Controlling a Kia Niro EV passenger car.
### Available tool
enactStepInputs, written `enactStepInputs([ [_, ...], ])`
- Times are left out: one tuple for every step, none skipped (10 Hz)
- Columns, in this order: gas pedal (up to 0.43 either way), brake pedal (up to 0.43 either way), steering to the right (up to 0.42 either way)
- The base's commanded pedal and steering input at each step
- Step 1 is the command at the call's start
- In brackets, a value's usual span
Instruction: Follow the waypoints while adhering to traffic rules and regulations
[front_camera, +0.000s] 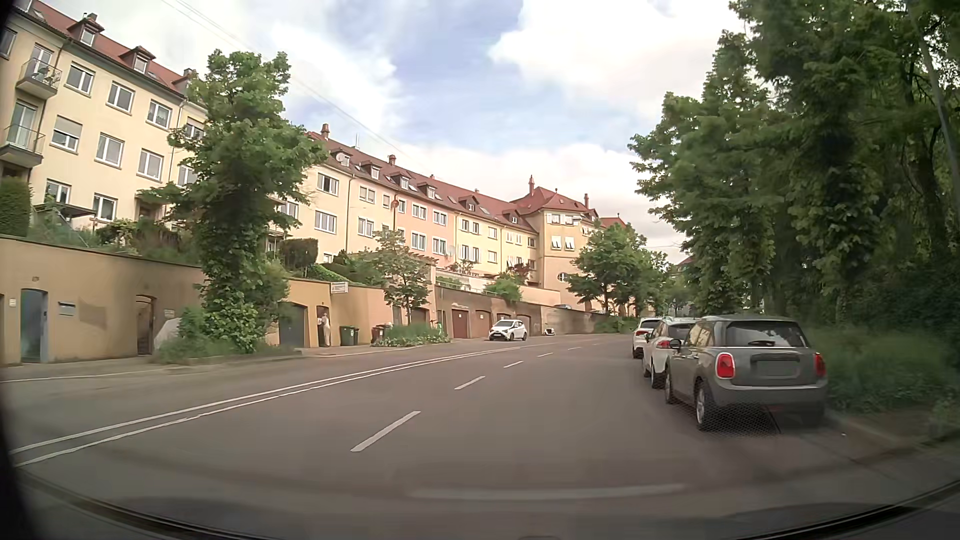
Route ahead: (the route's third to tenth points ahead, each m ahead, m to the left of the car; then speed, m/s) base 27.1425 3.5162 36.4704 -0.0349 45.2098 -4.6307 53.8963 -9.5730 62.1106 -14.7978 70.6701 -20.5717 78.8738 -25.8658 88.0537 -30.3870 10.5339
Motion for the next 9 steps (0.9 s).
enactStepInputs([
  [0.138, 0.0, 0.041],
  [0.138, 0.0, 0.041],
  [0.15, 0.0, 0.042],
  [0.15, 0.0, 0.043],
  [0.15, 0.0, 0.043],
  [0.15, 0.0, 0.046],
  [0.15, 0.0, 0.05],
  [0.15, 0.0, 0.051],
  [0.15, 0.0, 0.051],
])
